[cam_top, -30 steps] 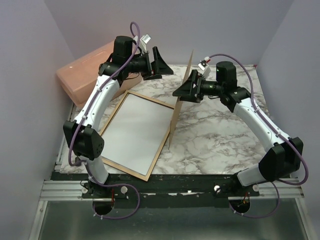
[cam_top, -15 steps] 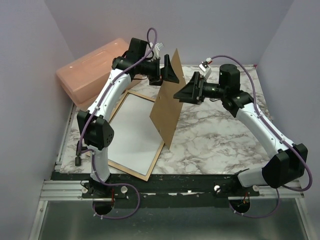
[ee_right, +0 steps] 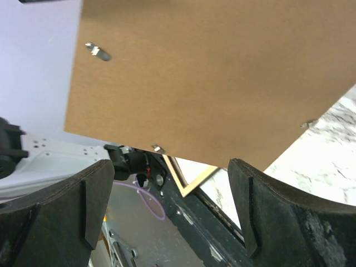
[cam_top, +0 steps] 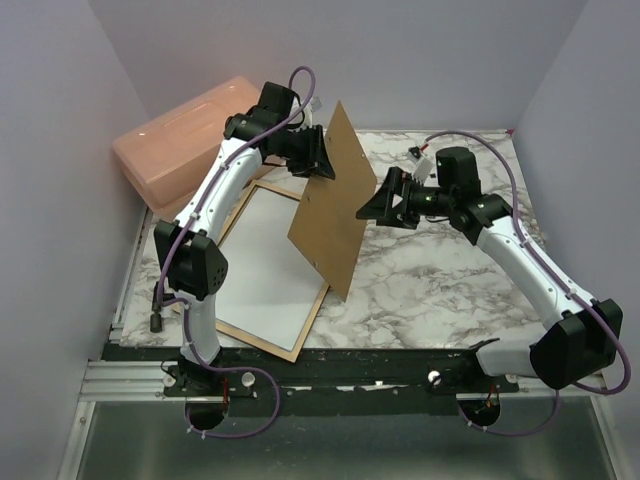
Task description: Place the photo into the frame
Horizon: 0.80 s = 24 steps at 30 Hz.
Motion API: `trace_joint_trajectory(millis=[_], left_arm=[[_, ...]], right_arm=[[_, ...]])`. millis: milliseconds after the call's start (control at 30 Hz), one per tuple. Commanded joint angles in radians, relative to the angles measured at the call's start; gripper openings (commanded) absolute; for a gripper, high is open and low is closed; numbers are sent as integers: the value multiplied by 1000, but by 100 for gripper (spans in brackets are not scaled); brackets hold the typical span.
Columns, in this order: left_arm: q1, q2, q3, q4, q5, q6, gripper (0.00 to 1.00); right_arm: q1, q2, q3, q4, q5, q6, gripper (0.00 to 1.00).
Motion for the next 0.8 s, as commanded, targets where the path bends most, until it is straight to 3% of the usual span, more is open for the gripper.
trace_joint_trajectory(millis=[0, 67, 133, 300, 533, 767], left_arm=[[-9, -32, -48, -61, -118, 37, 25], [-9, -47, -73, -61, -145, 39, 9], [-9, -73, -112, -40, -147, 36, 0], [-6, -209, -290, 123, -42, -16, 0], [57, -529, -639, 432, 98, -176, 0], [184, -800, -964, 739, 296, -376, 0]], right_arm=[[5, -37, -53, -62, 95, -33, 91], [4, -48, -75, -68, 124, -28, 92], [4, -62, -97, -70, 153, -18, 92], [4, -119, -162, -68, 218, 1, 100], [-46, -196, -248, -98, 281, -6, 100], [-184, -245, -382, 15, 52, -12, 100]])
